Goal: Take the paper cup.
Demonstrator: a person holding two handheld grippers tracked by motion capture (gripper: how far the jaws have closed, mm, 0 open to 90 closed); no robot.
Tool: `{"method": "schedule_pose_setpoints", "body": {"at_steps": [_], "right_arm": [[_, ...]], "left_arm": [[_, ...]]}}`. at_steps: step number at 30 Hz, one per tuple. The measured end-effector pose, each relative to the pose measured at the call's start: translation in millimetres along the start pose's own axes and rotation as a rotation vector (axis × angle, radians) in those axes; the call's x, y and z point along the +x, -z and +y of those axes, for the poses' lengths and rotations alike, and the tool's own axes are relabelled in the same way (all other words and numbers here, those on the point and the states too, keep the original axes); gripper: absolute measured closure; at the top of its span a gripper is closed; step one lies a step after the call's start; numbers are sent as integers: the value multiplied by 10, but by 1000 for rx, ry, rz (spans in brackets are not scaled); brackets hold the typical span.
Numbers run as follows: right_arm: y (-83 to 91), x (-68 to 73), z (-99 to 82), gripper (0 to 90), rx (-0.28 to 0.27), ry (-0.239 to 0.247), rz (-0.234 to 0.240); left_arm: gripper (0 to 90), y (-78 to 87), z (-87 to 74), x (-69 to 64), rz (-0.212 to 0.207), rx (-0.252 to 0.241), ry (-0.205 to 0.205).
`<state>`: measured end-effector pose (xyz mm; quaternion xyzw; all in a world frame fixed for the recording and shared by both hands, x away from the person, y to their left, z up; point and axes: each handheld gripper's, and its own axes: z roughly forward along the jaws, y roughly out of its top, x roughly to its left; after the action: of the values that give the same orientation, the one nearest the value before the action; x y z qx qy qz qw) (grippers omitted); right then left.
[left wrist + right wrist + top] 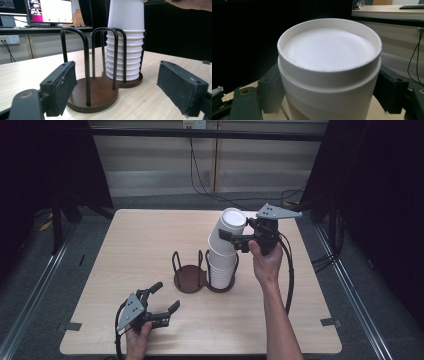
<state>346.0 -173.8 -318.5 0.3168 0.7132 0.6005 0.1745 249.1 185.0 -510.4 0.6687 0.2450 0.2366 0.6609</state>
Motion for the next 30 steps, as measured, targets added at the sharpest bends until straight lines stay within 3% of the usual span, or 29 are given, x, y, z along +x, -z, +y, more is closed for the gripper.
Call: {"method": "schedule_pose_setpoints", "body": {"at_steps": [8, 14, 21, 30], "right_arm": [[70, 1, 31, 212, -52, -7, 20], [87, 10, 37, 213, -53, 0, 10], [164, 24, 63, 214, -108, -5, 38], [270, 40, 86, 215, -158, -22, 26]], "left_arm": [[156, 0, 0, 0, 0, 0, 0], [157, 0, 0, 0, 0, 0, 0], [156, 0, 0, 0, 0, 0, 0], [157, 0, 0, -1, 0, 0, 1]]}}
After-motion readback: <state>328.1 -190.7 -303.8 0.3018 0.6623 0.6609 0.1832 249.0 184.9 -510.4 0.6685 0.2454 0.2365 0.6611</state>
